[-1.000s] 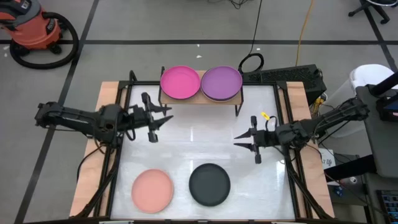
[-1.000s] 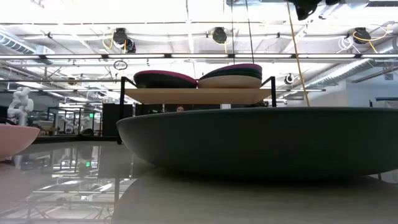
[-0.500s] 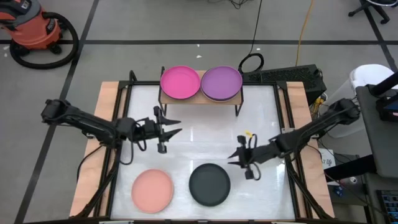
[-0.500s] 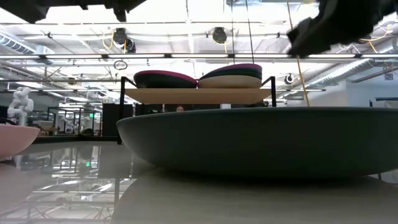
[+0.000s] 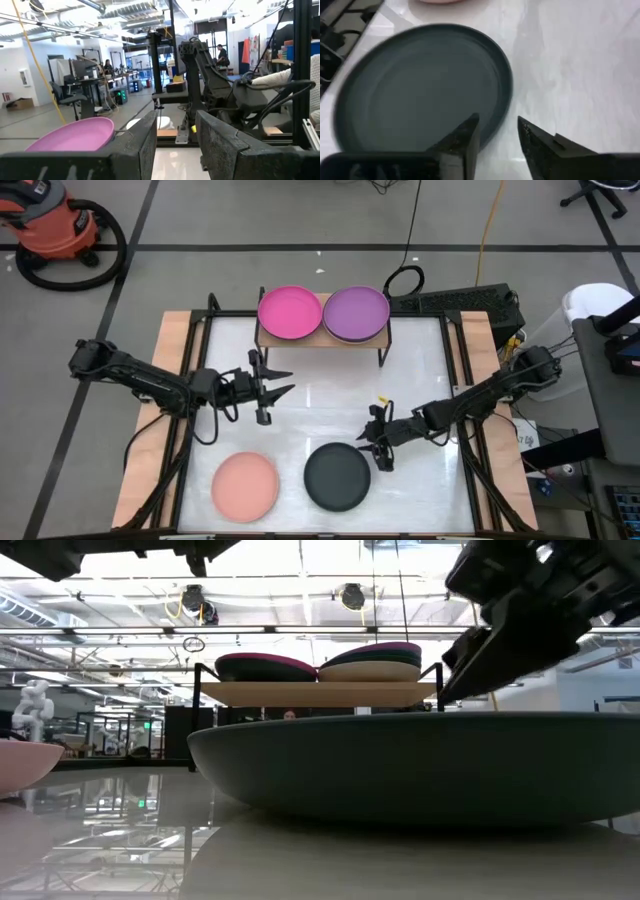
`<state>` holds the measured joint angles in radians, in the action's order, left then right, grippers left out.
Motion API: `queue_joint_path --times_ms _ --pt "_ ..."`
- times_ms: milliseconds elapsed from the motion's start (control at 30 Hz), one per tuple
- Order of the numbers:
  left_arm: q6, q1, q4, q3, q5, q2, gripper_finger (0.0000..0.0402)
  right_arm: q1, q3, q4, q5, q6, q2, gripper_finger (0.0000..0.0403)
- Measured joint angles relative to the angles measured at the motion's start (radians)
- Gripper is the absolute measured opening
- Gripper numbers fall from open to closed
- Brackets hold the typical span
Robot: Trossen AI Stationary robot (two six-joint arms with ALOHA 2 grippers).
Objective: Place and stack plates onto a shelf
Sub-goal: Stack the black plate on top of the pink plate on the shelf
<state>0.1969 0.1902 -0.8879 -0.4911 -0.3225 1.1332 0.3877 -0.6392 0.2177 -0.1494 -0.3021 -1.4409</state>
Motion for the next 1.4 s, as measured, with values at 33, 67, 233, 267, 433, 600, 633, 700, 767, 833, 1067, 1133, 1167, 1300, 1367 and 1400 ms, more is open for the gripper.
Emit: queue_joint_path --times_ms 33,67,233,267,433,600,633,700,767,833,1067,1133,1167,1300,1367,1400 --pt "0.000 0.000 0.000 0.000 0.000 0.000 0.0143 -0.008 0.000 0.003 0.004 -0.004 -0.011 0.0124" --pt "0.000 0.000 0.000 0.000 0.000 0.000 0.0143 -0.017 0.000 0.007 0.019 -0.007 -0.021 0.0134" --pt "0.000 0.000 0.000 0.000 0.000 0.000 0.0143 -0.055 0.000 0.054 0.074 -0.044 -0.069 0.0187" --pt "0.000 0.000 0.000 0.000 0.000 0.000 0.0143 -0.058 0.000 0.072 0.077 -0.046 -0.080 0.0195" --pt "0.000 0.000 0.000 0.000 0.000 0.000 0.0143 -0.073 0.000 0.110 0.103 -0.046 -0.127 0.0219" --pt "0.000 0.000 0.001 0.000 0.000 0.000 0.0143 -0.079 0.000 0.107 0.102 -0.046 -0.148 0.0219" --pt "0.000 0.000 0.001 0.000 0.000 0.000 0.0143 -0.080 0.000 0.109 0.102 -0.048 -0.152 0.0217" --pt "0.000 0.000 0.001 0.000 0.000 0.000 0.0143 -0.086 -0.001 0.119 0.102 -0.053 -0.161 0.0213" --pt "0.000 0.000 0.001 0.000 0.000 0.000 0.0143 -0.088 -0.001 0.115 0.100 -0.059 -0.171 0.0210" --pt "0.000 0.000 0.001 0.000 0.000 0.000 0.0143 -0.090 -0.001 0.141 0.100 -0.072 -0.188 0.0207" --pt "-0.013 0.000 0.001 0.000 0.000 0.000 0.0143 -0.090 -0.001 0.218 0.124 -0.091 -0.259 0.0197" --pt "-0.016 0.000 0.002 0.000 0.000 0.000 0.0143 -0.090 -0.001 0.219 0.124 -0.098 -0.270 0.0187" --pt "-0.016 0.000 0.002 0.000 0.000 0.000 0.0143 -0.090 -0.001 0.218 0.124 -0.098 -0.271 0.0177" --pt "-0.018 0.000 0.001 0.000 0.000 0.000 0.0143 -0.093 -0.001 0.225 0.123 -0.098 -0.271 0.0118" --pt "-0.019 0.000 0.001 0.000 0.000 0.000 0.0143 -0.093 -0.001 0.231 0.123 -0.098 -0.270 0.0077" --pt "-0.019 0.000 0.001 0.000 0.000 0.000 0.0143 -0.093 -0.001 0.233 0.122 -0.097 -0.268 0.0055"
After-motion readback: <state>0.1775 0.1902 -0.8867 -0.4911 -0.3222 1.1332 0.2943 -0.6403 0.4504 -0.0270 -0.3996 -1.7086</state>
